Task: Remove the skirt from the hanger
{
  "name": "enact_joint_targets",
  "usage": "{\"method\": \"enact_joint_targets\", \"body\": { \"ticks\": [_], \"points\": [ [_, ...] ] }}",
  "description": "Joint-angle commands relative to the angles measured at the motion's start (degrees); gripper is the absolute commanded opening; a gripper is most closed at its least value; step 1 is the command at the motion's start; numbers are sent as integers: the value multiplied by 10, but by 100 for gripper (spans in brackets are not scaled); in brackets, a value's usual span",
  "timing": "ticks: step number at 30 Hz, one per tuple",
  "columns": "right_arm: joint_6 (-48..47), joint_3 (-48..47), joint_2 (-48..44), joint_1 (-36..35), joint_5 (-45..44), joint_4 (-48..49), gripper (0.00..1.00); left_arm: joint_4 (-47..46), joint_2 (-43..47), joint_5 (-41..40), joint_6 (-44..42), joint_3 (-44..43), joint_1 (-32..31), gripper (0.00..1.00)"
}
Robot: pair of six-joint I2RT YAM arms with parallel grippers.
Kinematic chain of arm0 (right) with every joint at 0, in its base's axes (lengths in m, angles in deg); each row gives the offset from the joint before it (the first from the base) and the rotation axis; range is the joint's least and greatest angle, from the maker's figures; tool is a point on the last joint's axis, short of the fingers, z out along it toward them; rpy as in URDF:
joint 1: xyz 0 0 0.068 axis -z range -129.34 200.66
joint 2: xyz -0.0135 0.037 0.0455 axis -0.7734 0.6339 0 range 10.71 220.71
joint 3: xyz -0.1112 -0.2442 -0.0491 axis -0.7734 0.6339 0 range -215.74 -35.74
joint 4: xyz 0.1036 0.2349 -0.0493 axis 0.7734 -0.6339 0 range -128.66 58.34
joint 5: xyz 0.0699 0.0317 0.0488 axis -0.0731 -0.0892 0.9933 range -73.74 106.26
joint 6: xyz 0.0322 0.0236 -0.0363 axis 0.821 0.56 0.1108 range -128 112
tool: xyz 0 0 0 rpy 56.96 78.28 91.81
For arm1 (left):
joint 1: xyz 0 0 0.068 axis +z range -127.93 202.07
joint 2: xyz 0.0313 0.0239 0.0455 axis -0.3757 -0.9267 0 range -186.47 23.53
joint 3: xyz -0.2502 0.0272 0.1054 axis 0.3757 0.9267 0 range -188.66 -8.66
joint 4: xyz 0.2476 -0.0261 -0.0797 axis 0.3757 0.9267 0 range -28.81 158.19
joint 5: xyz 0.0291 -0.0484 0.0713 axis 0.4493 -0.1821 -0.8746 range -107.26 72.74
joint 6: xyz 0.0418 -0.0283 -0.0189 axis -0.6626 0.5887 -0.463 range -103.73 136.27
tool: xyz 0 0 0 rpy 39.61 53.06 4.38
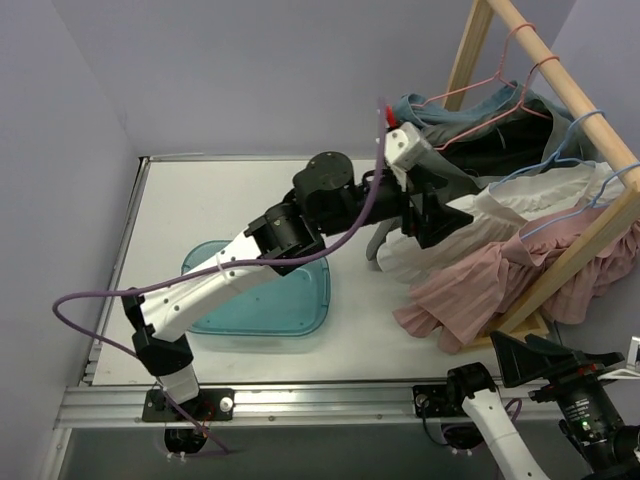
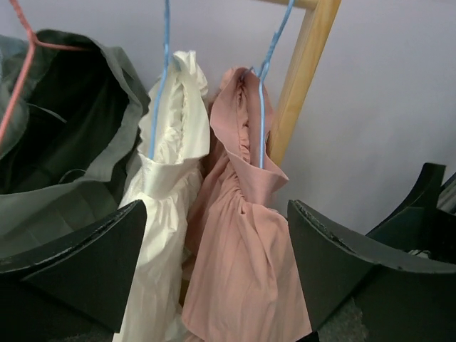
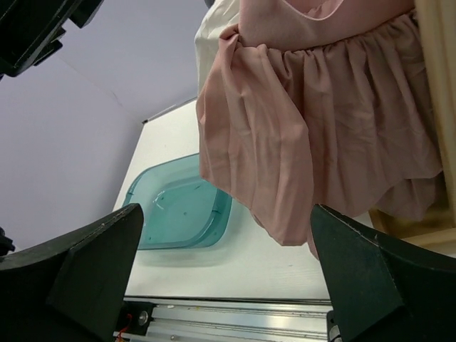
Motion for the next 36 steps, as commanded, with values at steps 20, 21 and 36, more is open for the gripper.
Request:
{"method": "enact_joint_targets", "body": {
  "ticks": [20,21,36],
  "points": [
    [39,-68,15,-11,-58,-26,100,221,-250,-54,-104,-308,-70,74],
    [40,-70,15,-11,-58,-26,100,214,-250,-47,-99,-299,-71,74],
    [12,-90,47,-9,-54,-39,100,215,-284,71,-56,-365,-50,2]
  ]
}}
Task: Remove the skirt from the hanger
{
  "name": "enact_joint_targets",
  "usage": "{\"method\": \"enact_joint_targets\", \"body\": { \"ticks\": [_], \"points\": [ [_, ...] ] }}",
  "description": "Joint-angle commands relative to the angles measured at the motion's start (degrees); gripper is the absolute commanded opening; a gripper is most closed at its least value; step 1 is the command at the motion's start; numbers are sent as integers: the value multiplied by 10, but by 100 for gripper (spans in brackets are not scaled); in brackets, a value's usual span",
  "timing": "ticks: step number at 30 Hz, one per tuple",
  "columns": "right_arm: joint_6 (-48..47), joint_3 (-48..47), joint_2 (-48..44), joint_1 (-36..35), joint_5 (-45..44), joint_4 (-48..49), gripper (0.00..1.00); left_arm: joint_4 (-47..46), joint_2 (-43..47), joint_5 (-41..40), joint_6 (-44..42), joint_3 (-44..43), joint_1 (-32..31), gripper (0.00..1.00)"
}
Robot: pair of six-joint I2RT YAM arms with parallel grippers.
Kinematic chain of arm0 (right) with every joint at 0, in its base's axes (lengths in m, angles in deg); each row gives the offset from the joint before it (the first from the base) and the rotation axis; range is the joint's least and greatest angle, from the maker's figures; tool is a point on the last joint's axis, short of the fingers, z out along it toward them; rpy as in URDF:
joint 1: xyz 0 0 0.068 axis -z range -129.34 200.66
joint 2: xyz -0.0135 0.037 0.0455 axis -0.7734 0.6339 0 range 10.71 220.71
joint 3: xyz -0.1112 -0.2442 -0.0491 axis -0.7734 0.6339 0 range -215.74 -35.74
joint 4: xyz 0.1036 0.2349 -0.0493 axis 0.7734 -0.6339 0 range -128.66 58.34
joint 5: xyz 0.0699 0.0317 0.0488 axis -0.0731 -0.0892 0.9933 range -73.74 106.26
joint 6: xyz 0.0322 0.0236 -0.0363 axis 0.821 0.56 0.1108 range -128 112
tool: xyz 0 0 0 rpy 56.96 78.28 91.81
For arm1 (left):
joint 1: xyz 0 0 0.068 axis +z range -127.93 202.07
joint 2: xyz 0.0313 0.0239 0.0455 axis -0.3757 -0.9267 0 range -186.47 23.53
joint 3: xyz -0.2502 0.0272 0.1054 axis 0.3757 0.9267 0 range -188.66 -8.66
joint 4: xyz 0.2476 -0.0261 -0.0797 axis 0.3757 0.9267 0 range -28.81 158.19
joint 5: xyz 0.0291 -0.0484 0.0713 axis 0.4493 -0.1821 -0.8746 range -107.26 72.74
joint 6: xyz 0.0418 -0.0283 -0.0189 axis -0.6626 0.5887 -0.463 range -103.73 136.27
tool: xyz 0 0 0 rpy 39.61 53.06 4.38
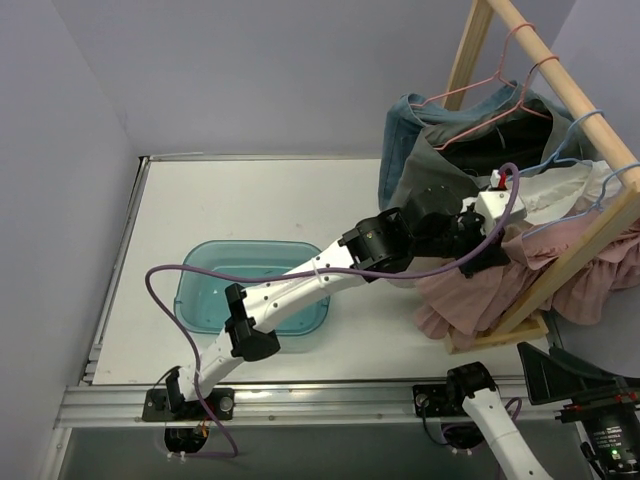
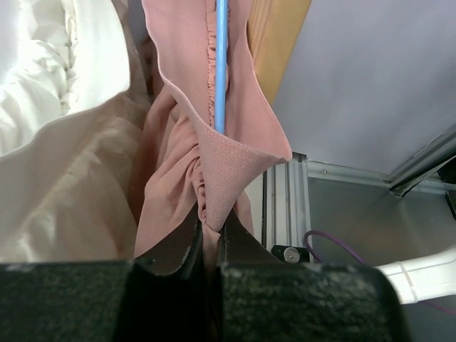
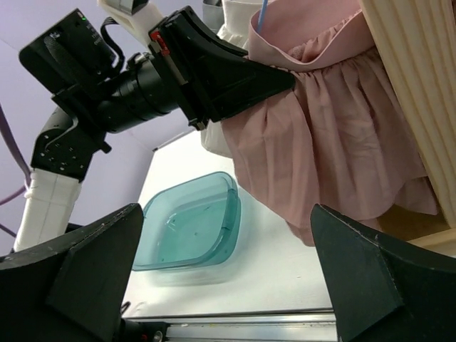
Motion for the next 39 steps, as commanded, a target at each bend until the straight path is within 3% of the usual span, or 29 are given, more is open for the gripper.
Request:
{"method": "enact_joint_targets", "body": {
  "ticks": [1,8,18,21,33,39],
  "points": [
    [-17,-4,50,-2,-16,-7,100,1,47,30,13,-3,12,2],
    [-22,5,62,-25,-14,24,100,-40,171,12,13,93,24,2],
    [-33,12,62,-31,-22,32,100,-79,193,59,50,122,49,2],
    [-51,5,79,-32,-17,31,100,-38,217,37,52,140,51,2],
    [-168,-21,215,-24,73,102,99,59,420,-13,80,361,55,2],
    [-190,-42,265,15,151,164,93,113,466,-37,88,397,56,2]
  ]
}}
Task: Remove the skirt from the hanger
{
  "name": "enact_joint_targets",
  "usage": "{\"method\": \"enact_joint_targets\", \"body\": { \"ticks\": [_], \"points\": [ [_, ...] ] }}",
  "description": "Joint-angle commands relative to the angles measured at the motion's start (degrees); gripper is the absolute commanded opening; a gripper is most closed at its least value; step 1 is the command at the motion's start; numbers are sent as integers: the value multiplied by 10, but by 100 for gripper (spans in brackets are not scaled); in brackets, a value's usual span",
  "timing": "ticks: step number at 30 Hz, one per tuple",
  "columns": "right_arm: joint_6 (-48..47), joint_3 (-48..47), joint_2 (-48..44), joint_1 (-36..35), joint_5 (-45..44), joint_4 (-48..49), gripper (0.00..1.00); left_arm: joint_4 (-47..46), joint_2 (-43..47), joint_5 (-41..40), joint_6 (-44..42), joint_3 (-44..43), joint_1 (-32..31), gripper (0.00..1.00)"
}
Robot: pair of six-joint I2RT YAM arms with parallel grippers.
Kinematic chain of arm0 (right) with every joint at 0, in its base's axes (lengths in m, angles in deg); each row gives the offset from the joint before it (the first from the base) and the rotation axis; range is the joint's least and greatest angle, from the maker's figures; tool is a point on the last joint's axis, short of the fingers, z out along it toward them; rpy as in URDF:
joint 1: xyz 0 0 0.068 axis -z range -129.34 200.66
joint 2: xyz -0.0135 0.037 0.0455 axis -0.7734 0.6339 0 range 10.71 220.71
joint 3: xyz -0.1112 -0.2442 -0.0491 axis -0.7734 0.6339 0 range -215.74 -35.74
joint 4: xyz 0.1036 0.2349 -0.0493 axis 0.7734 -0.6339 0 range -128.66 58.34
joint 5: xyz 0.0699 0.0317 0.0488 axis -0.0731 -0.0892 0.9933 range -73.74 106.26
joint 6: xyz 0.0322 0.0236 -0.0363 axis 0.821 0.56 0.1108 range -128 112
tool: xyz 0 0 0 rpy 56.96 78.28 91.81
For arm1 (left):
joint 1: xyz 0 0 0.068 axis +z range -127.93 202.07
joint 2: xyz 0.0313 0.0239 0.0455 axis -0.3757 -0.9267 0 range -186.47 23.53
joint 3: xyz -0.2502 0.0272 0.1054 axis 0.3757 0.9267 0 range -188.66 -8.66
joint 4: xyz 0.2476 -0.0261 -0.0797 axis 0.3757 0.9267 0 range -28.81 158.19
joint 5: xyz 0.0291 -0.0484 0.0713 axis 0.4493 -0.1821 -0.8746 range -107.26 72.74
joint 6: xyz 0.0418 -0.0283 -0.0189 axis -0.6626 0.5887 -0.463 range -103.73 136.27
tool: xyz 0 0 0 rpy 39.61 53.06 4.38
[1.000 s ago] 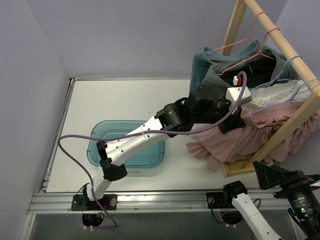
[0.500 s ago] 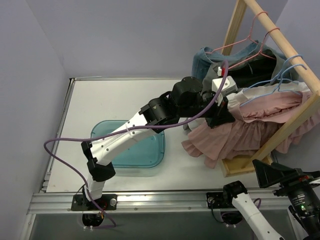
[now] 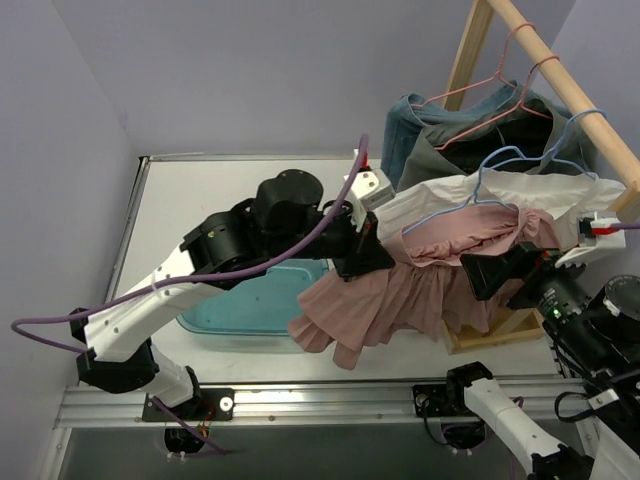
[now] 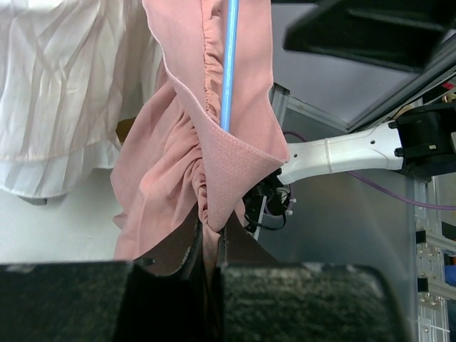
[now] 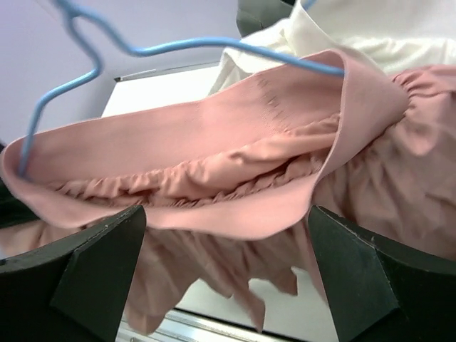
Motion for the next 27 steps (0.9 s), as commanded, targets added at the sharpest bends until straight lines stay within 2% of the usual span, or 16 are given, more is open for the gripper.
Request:
{"method": "enact_joint_targets", "body": {
  "ticks": [1,9,10,15,22,27],
  "points": [
    [-36,-31,37,33,81,71,91,-16,38,-20,16,24,3,2],
    [-22,-93,85,62,116,95,83,27,52,-46,33,45,4,2],
    [-19,-94,86,65,142,97,83,30,53,-48,34,46,7,2],
    [-5,-36,79,84,186,131,80,39,41,-45,37,36,8,2],
    [5,55,64,85,189,189,78,20,49,-27,51,49,7,2],
    [19,82,70,85,199,234,74,16,49,-22,54,61,7,2]
  ]
}}
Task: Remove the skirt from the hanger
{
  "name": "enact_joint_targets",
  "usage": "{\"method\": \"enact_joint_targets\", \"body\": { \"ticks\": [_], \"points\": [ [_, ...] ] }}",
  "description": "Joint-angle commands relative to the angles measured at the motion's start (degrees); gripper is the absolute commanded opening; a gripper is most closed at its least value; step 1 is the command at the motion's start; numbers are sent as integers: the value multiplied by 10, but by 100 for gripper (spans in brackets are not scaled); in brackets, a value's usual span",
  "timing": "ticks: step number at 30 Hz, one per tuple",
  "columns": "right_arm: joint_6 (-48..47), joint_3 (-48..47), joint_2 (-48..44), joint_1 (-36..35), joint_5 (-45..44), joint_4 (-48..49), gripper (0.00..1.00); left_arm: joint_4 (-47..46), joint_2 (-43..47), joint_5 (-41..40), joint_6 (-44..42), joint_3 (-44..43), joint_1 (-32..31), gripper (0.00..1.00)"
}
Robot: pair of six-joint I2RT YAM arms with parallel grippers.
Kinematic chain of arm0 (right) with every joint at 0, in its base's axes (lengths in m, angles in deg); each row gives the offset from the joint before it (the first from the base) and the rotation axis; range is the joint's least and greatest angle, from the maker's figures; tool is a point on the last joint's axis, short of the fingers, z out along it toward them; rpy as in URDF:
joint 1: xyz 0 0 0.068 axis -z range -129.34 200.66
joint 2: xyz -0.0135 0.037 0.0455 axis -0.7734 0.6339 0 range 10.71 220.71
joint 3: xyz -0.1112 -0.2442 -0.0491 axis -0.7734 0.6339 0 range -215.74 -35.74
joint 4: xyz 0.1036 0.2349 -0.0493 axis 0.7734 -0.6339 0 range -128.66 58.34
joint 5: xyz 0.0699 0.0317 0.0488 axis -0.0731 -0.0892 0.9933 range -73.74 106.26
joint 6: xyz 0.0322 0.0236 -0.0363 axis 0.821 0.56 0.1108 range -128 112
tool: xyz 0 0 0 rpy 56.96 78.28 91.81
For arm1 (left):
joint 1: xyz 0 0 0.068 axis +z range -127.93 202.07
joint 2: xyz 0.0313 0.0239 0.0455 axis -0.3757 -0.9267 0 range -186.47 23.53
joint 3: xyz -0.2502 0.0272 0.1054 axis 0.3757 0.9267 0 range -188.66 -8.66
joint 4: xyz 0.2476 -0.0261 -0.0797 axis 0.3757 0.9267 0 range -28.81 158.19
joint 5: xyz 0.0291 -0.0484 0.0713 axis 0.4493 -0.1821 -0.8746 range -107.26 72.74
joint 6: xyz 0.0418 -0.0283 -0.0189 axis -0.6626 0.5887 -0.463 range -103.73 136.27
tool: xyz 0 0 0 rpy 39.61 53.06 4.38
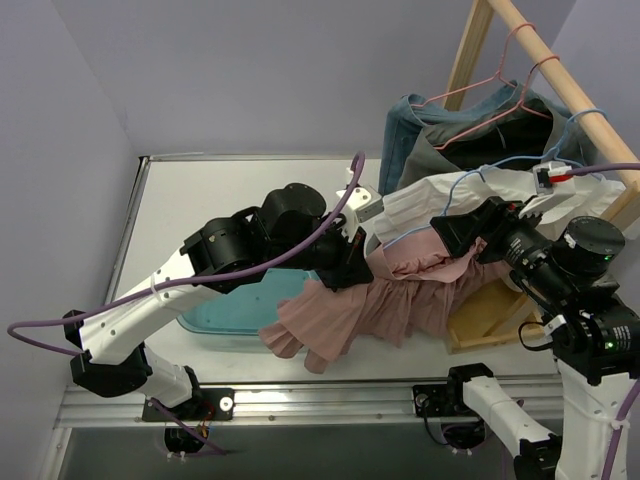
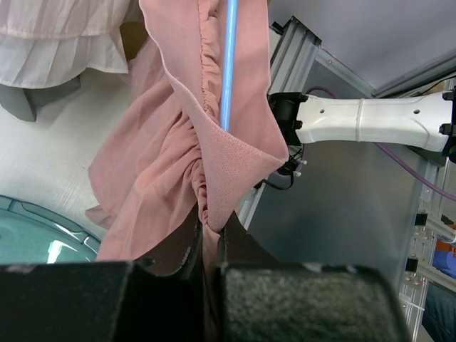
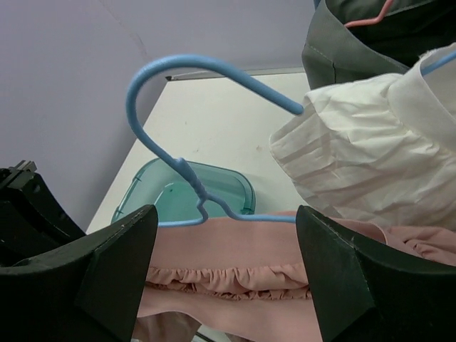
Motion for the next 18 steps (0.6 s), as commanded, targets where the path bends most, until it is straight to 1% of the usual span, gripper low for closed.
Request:
{"method": "enact_joint_targets", "body": {
  "ticks": [1,5,11,14,15,18],
  "points": [
    [11,6,2,6,22,72,74,-56,14,13,11,-3,1,2],
    [3,7,12,6,23,72,73,-56,8,18,13,-6,1,2],
    [7,39,11,6,31,82,66,-55,-1,29,15,-19,1,2],
    [12,61,10,6,42,91,55,-51,-8,32,18,-30,2,2],
    [10,66,12,6,43,90,51,-52,-10,34,19,-34,3,2],
    [5,72,14,6,42,89,49,-45,-23,41,23,-50,5,2]
  ]
}}
